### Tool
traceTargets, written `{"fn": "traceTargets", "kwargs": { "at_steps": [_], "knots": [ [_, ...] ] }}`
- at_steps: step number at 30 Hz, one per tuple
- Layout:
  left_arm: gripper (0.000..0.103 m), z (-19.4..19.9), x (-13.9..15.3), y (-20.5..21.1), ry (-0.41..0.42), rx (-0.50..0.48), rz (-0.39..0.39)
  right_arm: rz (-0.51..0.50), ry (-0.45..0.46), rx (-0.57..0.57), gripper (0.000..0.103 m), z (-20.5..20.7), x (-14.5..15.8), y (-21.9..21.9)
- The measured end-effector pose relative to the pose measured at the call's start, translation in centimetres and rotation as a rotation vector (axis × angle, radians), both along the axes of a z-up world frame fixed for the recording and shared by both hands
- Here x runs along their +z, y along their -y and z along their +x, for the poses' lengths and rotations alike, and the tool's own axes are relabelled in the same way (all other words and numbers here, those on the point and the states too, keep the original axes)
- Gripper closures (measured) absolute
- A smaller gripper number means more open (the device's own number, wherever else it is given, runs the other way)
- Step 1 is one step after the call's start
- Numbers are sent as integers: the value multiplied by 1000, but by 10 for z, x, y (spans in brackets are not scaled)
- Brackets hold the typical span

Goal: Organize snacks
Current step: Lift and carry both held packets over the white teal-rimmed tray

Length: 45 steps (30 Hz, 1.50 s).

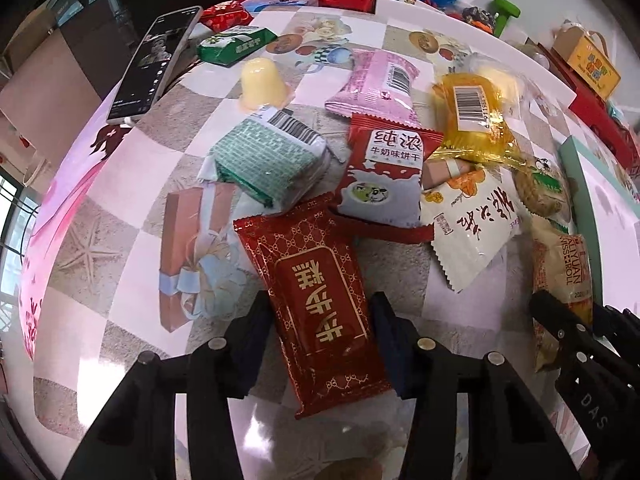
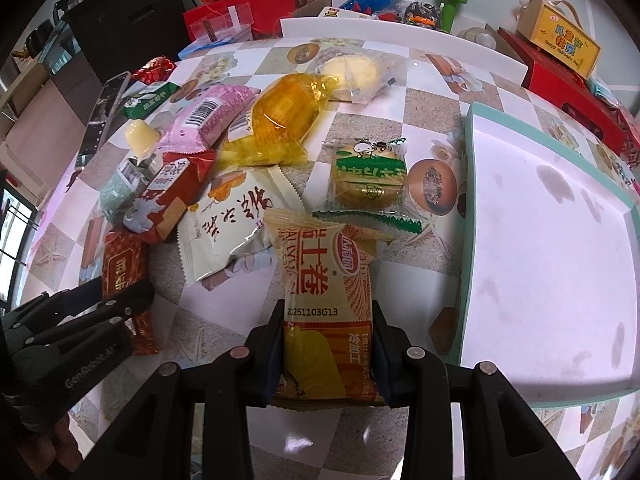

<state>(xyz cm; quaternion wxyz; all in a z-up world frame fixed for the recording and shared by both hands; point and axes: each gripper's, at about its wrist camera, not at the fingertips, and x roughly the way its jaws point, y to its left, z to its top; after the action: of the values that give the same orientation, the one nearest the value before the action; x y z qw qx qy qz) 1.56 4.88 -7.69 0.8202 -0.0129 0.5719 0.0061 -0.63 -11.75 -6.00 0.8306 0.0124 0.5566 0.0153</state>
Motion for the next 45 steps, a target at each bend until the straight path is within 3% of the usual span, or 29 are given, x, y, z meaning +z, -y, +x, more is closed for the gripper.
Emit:
{"fn": "traceTargets", "kwargs": {
  "at_steps": [11,29,37,45],
  "knots": [
    [54,-22,28,-23,67,37,-17,27,33,8,64,-9,11,2],
    [54,-27,63,1,151,-19,-2,62,91,-14,64,-17,26,8],
    [54,-16,89,50,219,-137,-50,82,176,-128,64,-20,51,50],
    [54,-6,103,116,249,-306,-82,69,196,-286,64,-23,59,108]
  ]
}}
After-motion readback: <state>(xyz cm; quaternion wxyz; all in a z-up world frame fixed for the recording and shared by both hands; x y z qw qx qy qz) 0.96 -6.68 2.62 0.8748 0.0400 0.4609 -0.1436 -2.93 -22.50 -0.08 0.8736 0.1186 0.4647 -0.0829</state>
